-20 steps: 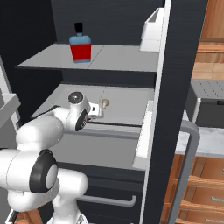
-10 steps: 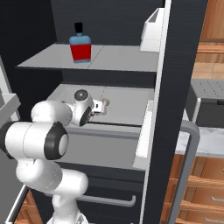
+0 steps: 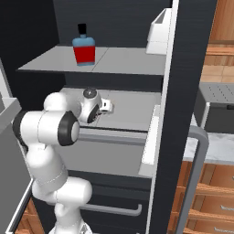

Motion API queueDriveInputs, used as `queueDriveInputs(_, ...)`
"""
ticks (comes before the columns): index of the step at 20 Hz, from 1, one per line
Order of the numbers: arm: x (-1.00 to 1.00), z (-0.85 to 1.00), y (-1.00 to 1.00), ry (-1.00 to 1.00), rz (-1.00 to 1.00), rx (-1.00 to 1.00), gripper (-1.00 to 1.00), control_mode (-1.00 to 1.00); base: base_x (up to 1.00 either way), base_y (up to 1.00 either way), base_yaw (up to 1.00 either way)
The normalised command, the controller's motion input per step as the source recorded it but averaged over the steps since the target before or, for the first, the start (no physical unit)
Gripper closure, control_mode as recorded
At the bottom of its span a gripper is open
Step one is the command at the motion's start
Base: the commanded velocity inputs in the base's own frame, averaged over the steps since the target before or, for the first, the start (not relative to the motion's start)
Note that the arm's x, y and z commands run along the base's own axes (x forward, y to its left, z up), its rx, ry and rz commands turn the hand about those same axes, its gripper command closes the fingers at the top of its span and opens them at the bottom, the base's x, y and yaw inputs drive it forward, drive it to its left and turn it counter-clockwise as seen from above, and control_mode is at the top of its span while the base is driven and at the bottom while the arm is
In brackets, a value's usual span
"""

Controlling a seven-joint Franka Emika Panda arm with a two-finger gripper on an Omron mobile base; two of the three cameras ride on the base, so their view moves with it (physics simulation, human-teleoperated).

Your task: Place the liquor on the top shelf of the fridge to keep it out of children's reach, and place the tomato and mushroom on lower shelves for easy access.

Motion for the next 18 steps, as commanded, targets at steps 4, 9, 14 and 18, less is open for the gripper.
queueDriveInputs(4,0.34,-0.22,0.00,0.00,0.00,0.00,-1.00,-1.00,0.00,0.00,0.00)
queueDriveInputs(9,-0.03,-0.03,0.00,-0.02,0.00,0.00,-1.00,-1.00,0.00,0.00,0.00)
queueDriveInputs(14,-0.50,0.06,0.00,-0.11,0.00,0.00,-1.00,-1.00,0.00,0.00,0.00)
queueDriveInputs(18,-0.83,0.28,0.06,-0.21,0.00,-0.03,-1.00,-1.00,0.00,0.00,0.00)
